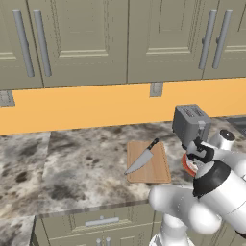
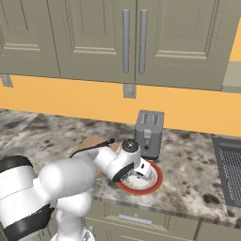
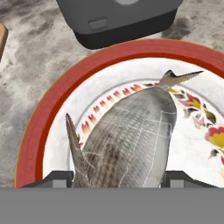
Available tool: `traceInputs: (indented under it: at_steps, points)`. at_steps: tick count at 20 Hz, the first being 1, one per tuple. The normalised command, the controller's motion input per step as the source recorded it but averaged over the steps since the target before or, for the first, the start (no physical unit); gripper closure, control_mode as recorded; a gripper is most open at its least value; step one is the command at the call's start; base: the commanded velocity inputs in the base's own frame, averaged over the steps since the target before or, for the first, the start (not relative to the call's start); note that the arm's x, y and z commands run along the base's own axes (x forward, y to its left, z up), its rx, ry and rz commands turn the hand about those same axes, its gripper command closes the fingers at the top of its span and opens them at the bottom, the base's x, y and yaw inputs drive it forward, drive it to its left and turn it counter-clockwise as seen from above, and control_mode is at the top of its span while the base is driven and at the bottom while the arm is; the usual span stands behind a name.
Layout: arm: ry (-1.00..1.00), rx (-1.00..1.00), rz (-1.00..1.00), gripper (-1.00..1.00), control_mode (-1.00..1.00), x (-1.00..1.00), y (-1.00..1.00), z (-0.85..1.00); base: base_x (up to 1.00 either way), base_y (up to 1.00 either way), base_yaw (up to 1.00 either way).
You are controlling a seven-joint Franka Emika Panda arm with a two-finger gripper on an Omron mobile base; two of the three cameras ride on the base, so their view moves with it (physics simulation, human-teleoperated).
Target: Pick up the knife from the drawer and place it on the cutting board. Then place the meat from the plate to the cutting board.
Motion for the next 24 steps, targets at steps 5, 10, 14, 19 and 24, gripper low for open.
traceInputs:
  at_steps: [5,10,14,19,24]
  points:
    - [-0.16,-0.01,0.0,1.0,-1.0,-0.22,0.0,0.59,0.0,0.0,0.0]
    - [0.0,-0.01,0.01,1.0,-1.0,-0.13,0.06,0.54,0.0,0.0,0.0]
    - [0.0,-0.06,0.01,1.0,-1.0,-0.03,0.29,0.51,0.0,0.0,0.0]
    - [0.01,-0.02,0.06,1.0,-1.0,-0.03,0.49,0.39,0.0,0.0,0.0]
    - [0.0,0.0,0.05,1.0,-1.0,-0.12,0.54,0.17,0.0,0.0,0.0]
